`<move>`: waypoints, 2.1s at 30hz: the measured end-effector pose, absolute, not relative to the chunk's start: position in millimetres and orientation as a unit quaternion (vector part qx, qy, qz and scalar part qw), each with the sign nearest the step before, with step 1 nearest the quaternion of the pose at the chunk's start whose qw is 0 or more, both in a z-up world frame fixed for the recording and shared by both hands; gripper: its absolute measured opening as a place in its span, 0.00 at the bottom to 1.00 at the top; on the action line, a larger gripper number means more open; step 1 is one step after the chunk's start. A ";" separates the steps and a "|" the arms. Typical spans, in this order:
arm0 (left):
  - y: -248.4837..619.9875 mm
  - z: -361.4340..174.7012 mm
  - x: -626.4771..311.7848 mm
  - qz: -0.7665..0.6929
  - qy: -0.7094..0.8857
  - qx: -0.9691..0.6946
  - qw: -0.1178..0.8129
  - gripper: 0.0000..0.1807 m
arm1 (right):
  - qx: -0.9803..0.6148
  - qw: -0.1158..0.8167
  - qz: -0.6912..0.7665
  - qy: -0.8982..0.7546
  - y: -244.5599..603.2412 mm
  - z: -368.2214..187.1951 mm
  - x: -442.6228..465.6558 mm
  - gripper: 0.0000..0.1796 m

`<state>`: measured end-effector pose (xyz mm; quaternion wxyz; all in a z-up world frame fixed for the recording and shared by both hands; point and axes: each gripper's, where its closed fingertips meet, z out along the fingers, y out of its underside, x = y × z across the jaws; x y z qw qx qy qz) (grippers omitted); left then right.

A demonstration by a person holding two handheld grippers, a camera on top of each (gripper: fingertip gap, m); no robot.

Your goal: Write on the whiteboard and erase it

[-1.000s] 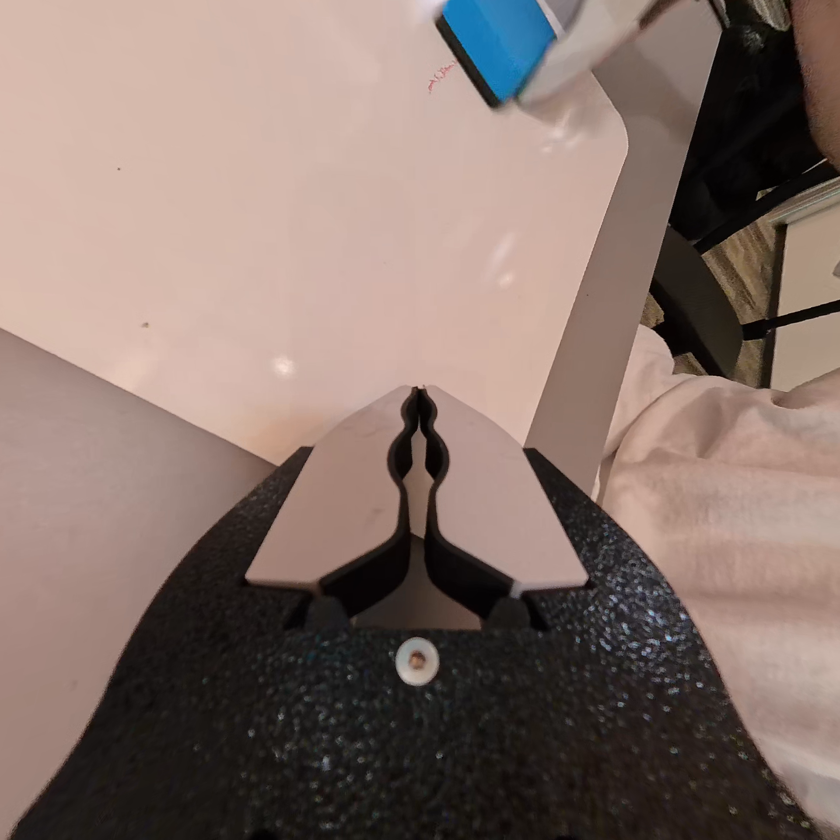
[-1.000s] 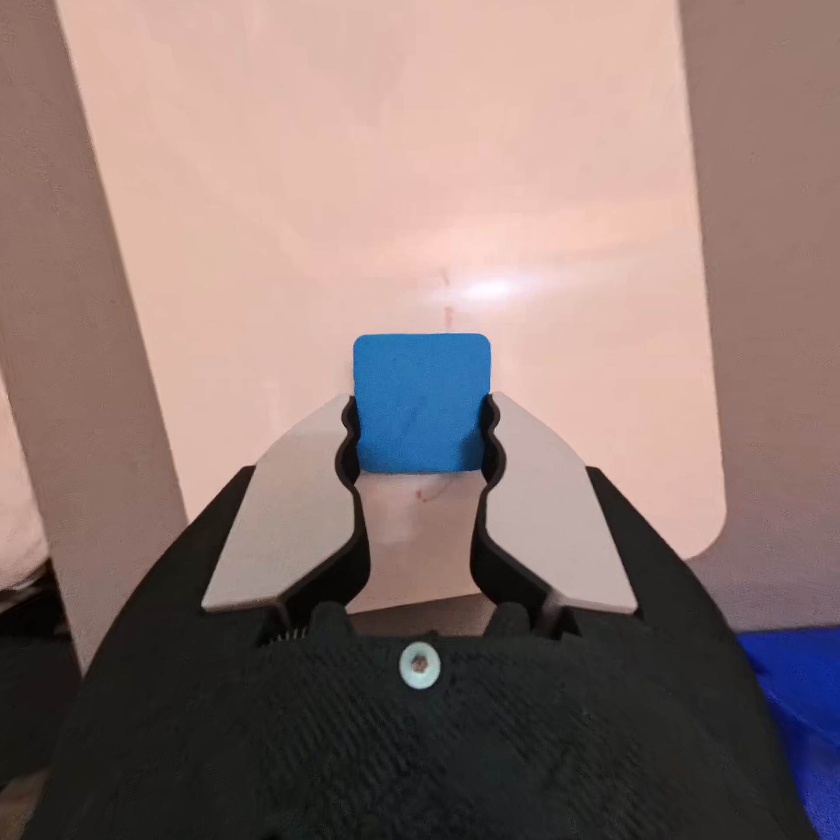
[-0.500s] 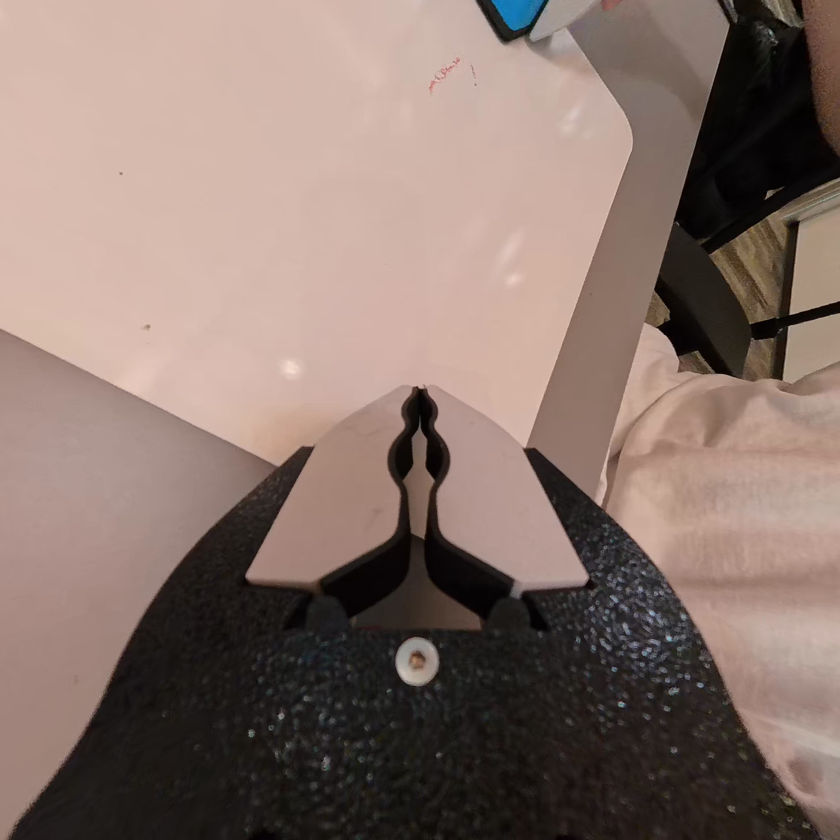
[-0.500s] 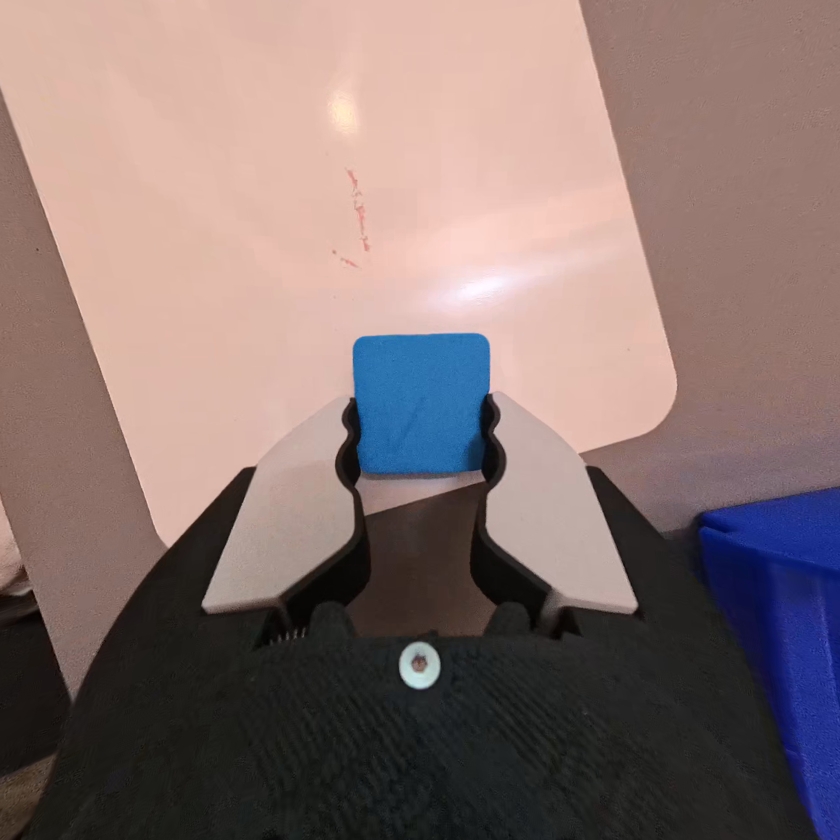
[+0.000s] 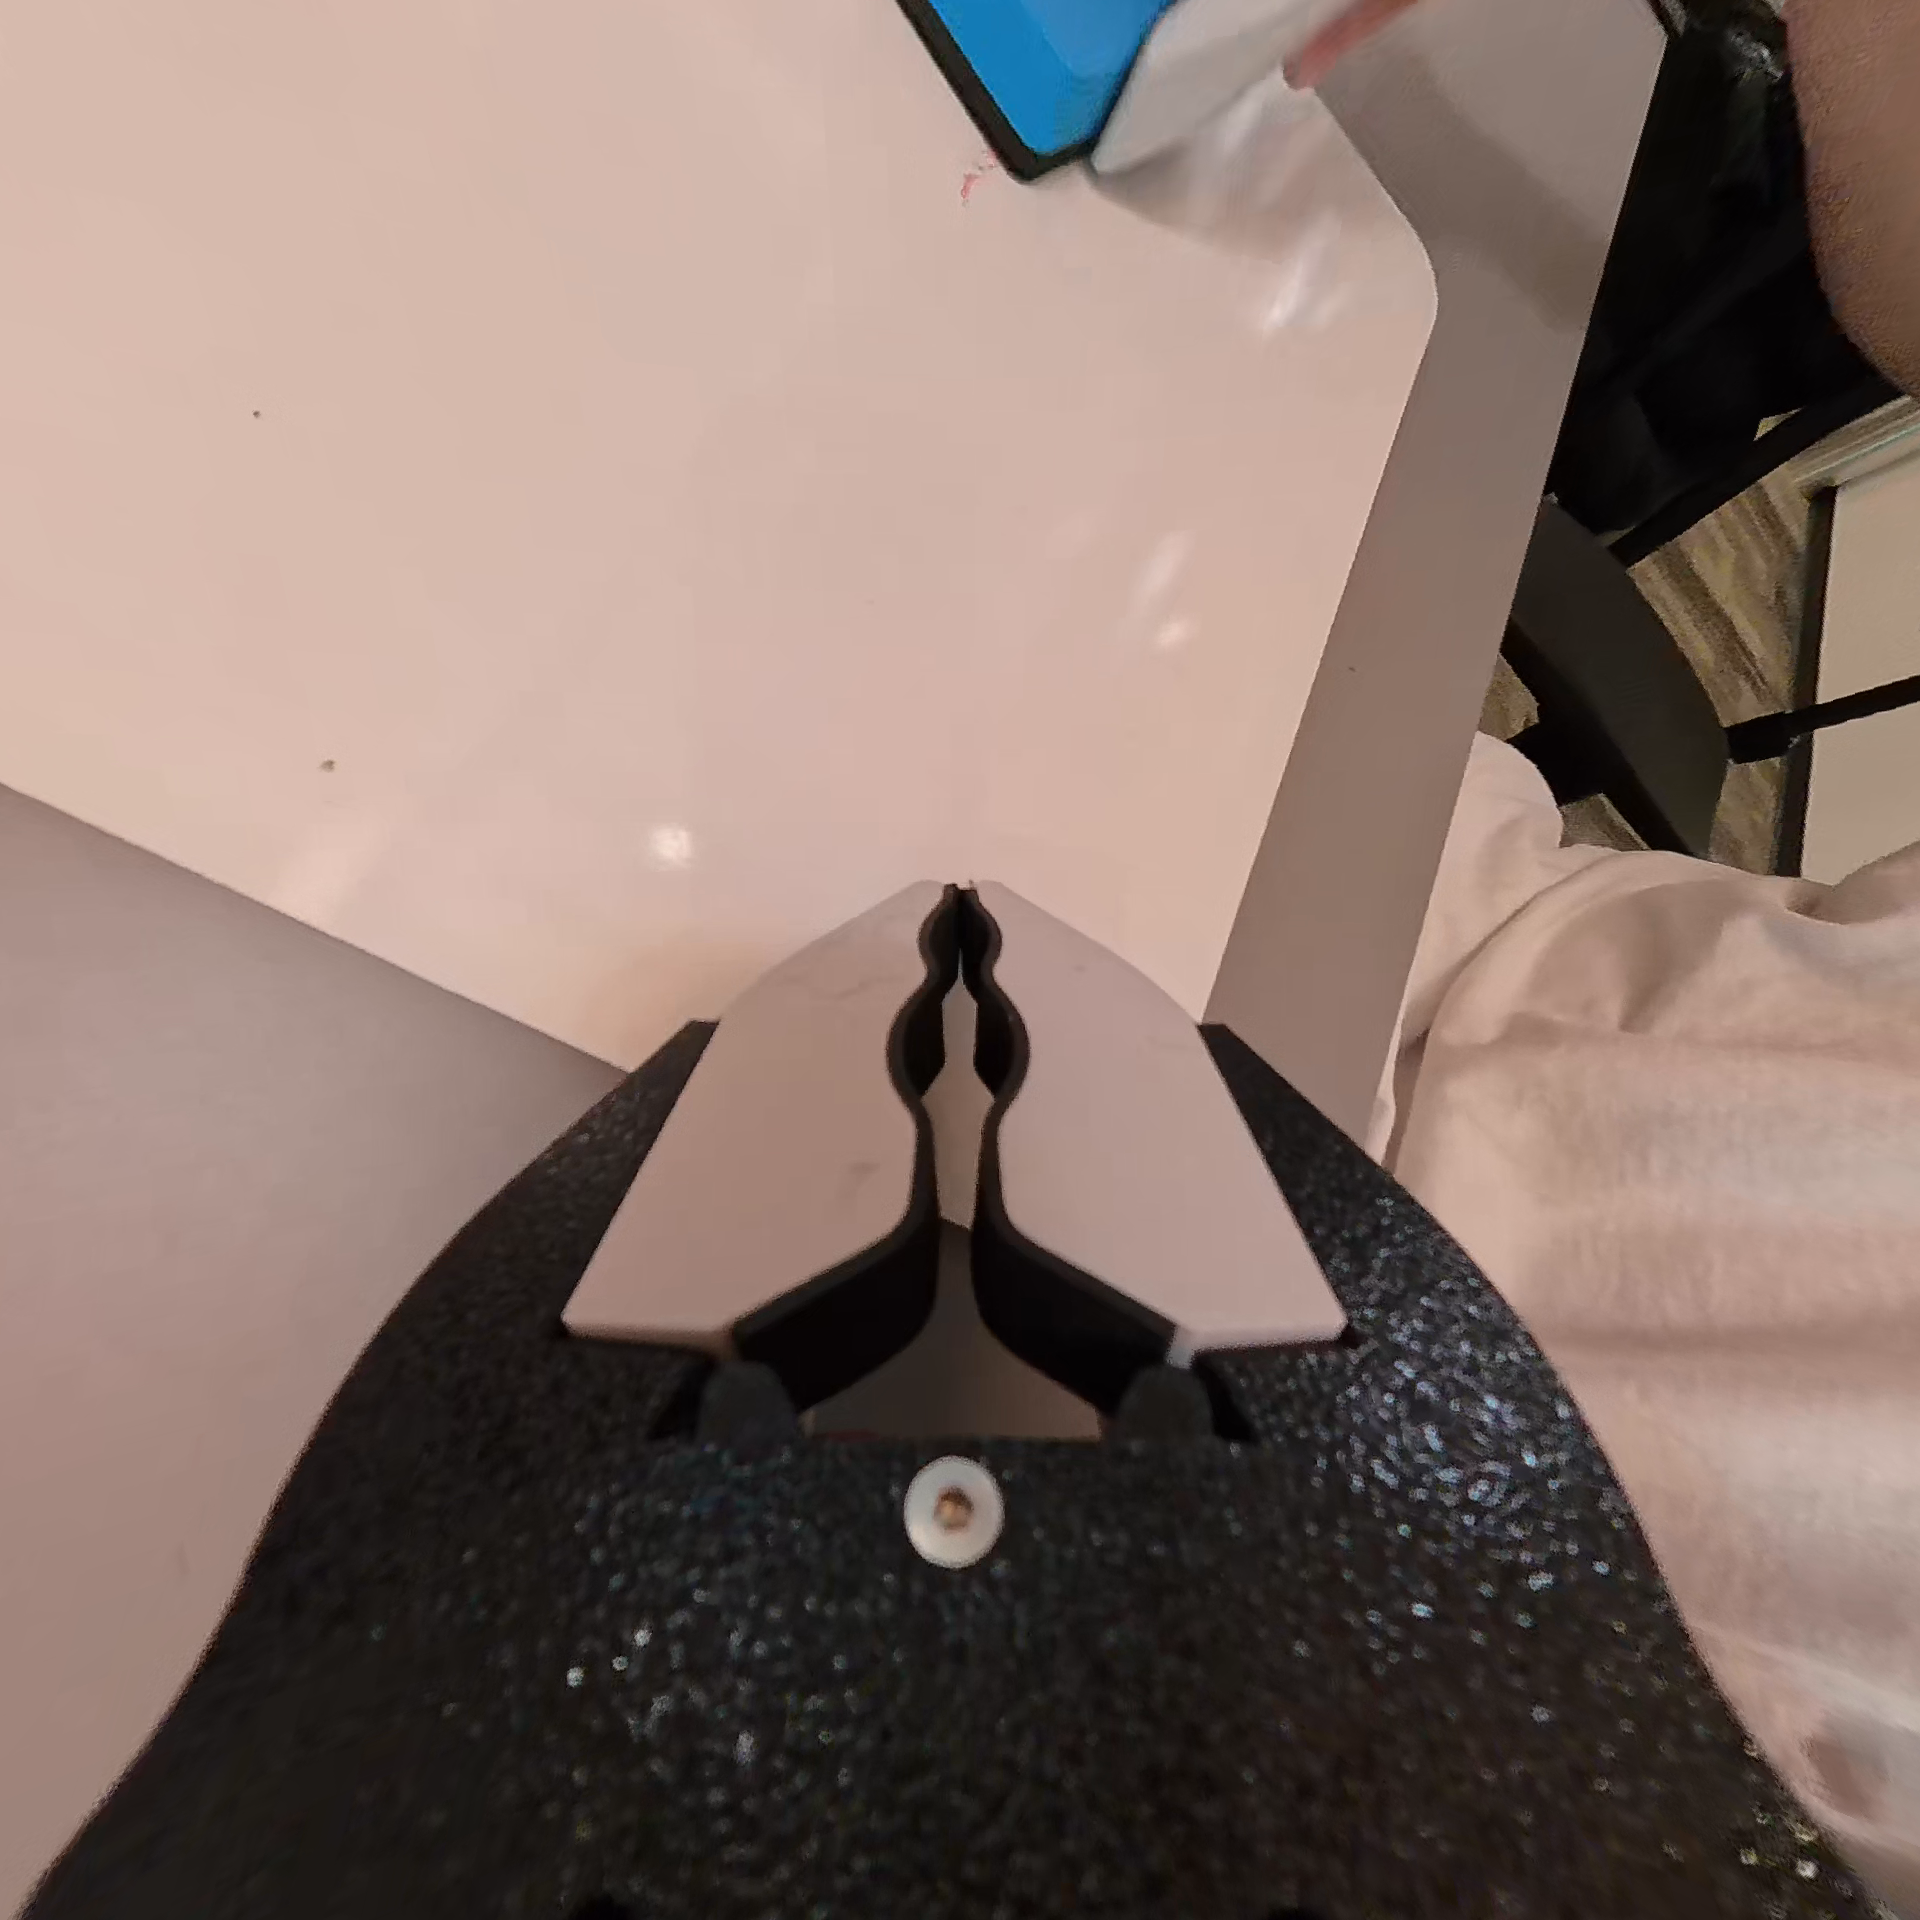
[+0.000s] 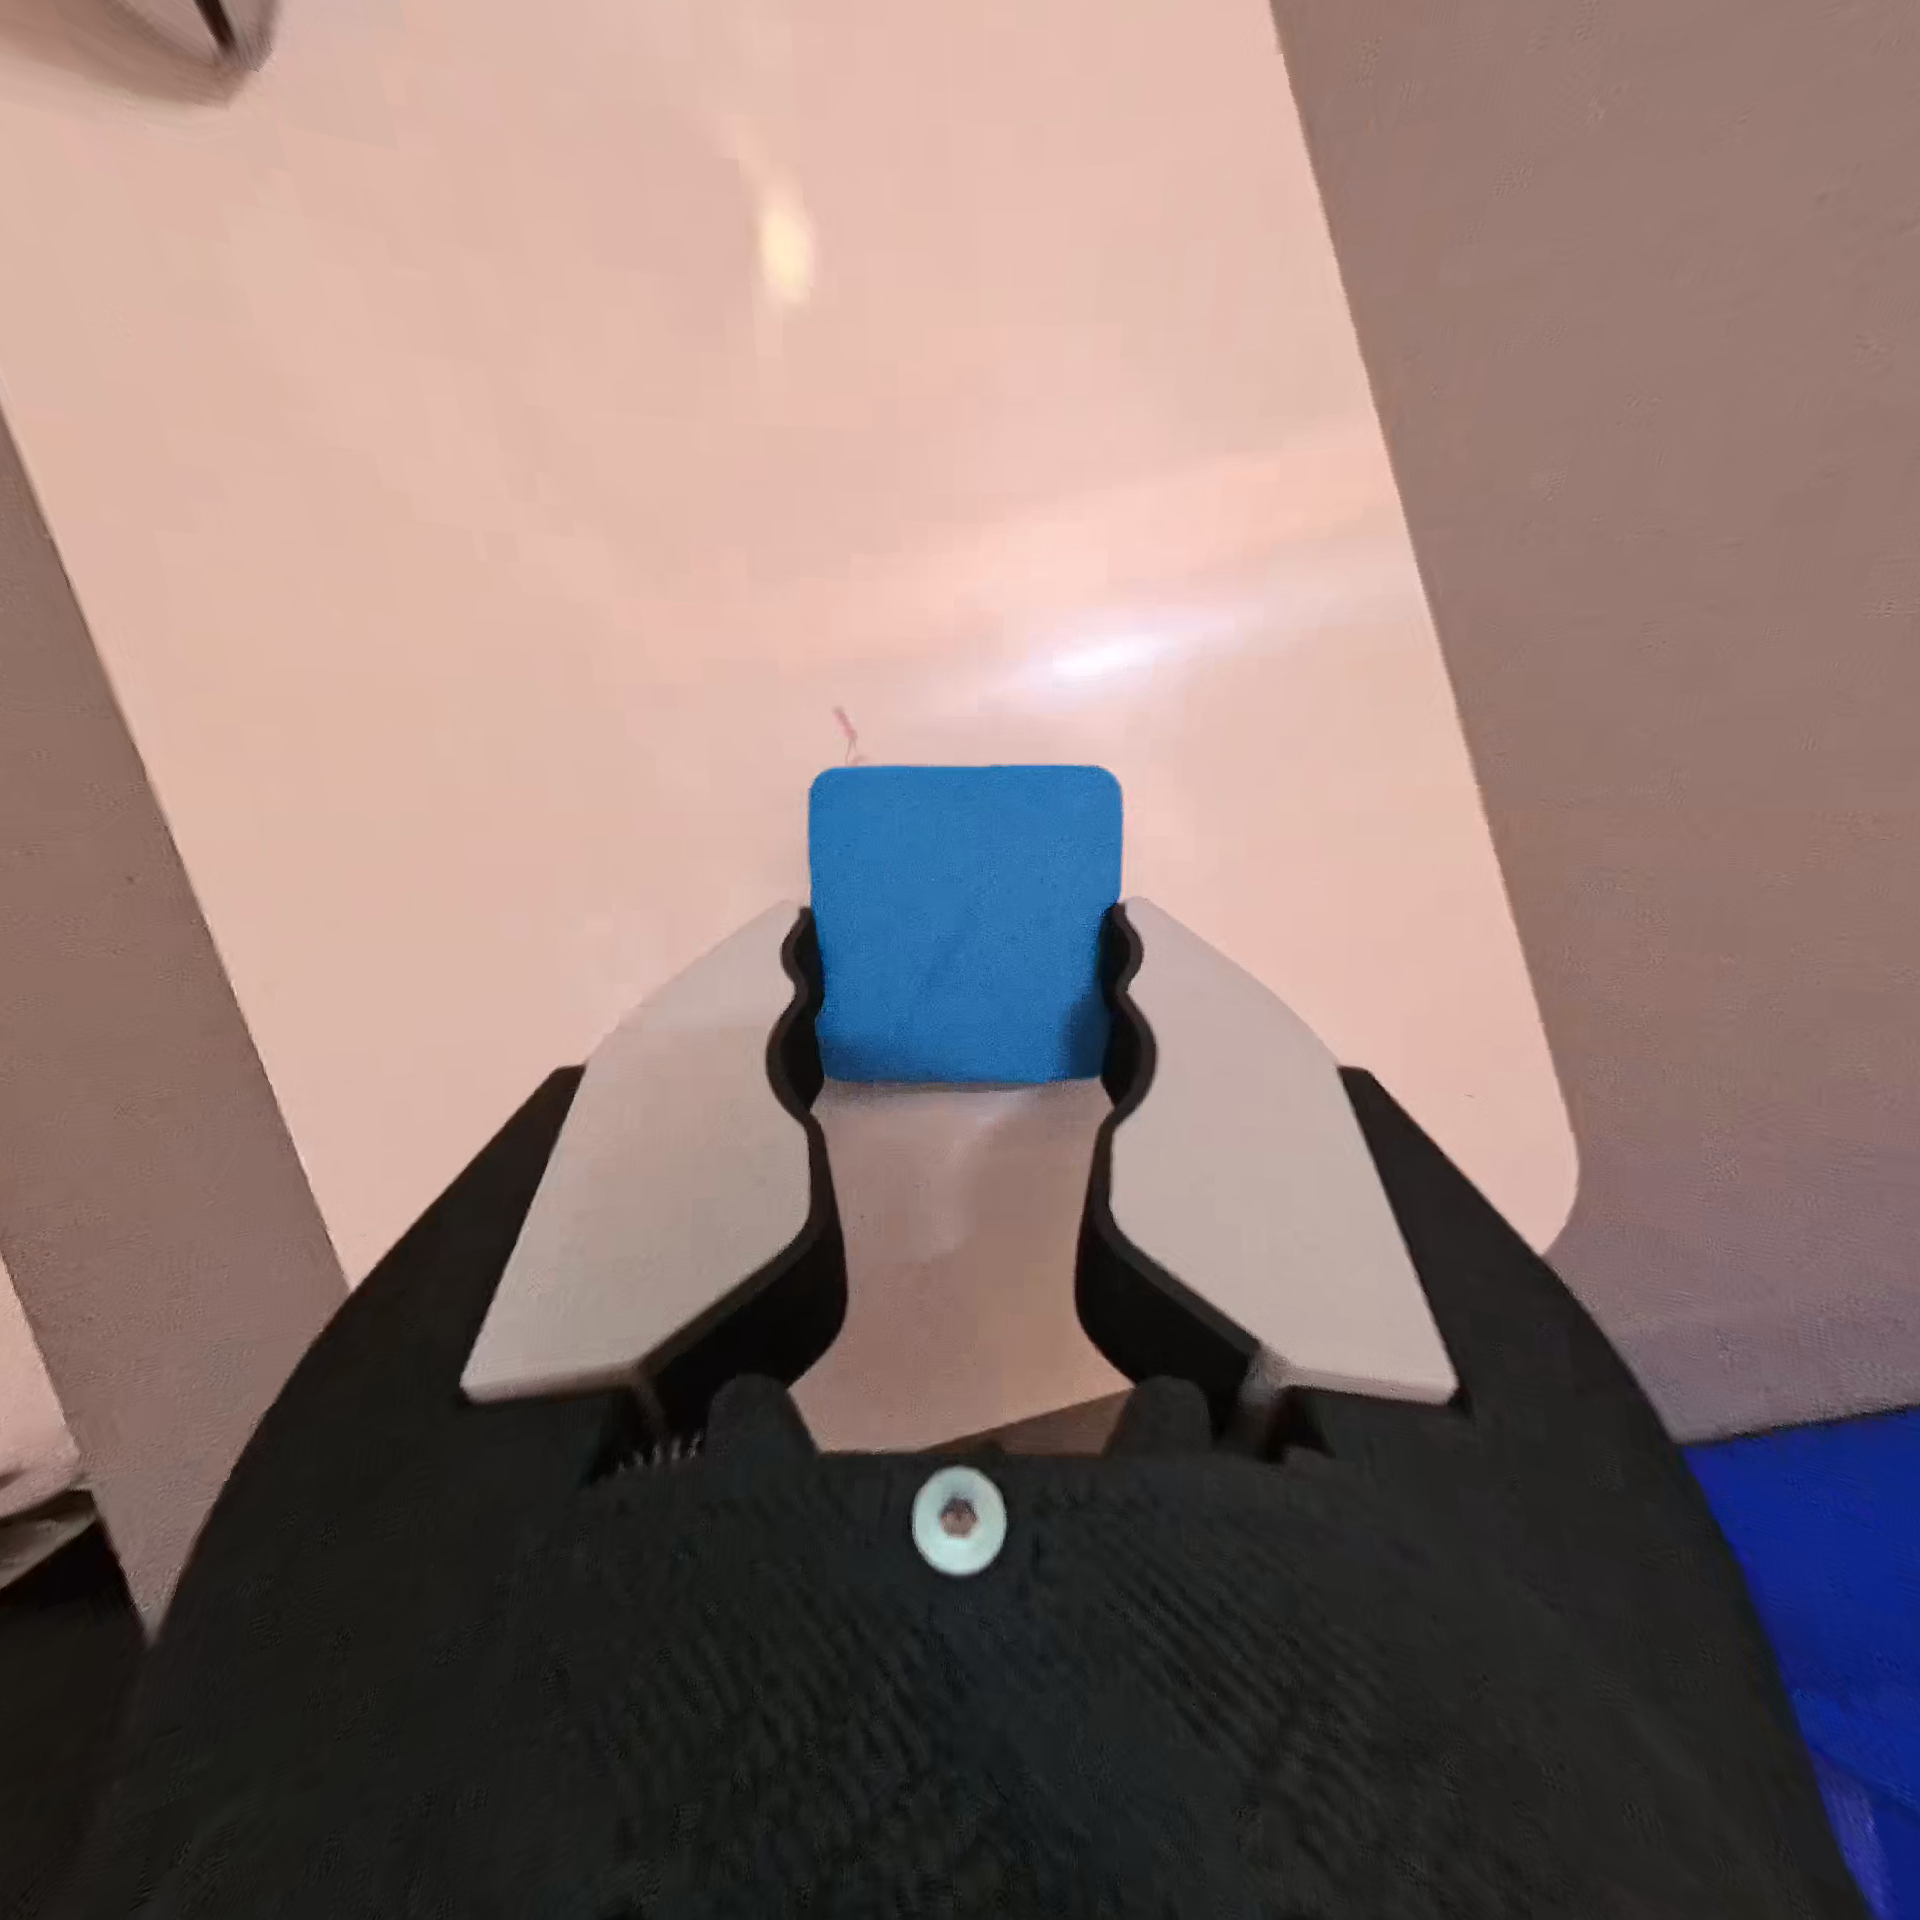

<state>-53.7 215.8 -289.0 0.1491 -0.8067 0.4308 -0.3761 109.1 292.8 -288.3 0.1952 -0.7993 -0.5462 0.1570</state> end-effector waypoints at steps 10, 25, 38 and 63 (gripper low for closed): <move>216.9 -289.2 -49.4 -0.371 0.438 -0.804 0.153 0.00 | -0.779 0.175 0.166 -0.579 292.4 -288.3 94.7 0.29; 216.0 -289.1 -49.1 -0.374 0.442 -0.801 0.151 0.00 | -0.800 0.191 0.136 -0.553 276.3 -288.6 132.7 0.29; 214.0 -288.8 -48.7 -0.372 0.452 -0.797 0.148 0.00 | -0.832 0.212 0.112 -0.500 251.5 -288.9 197.6 0.30; 216.5 -287.8 -48.6 -0.375 0.438 -0.800 0.164 0.00 | -0.955 0.258 0.051 -0.137 403.0 -236.0 361.7 0.30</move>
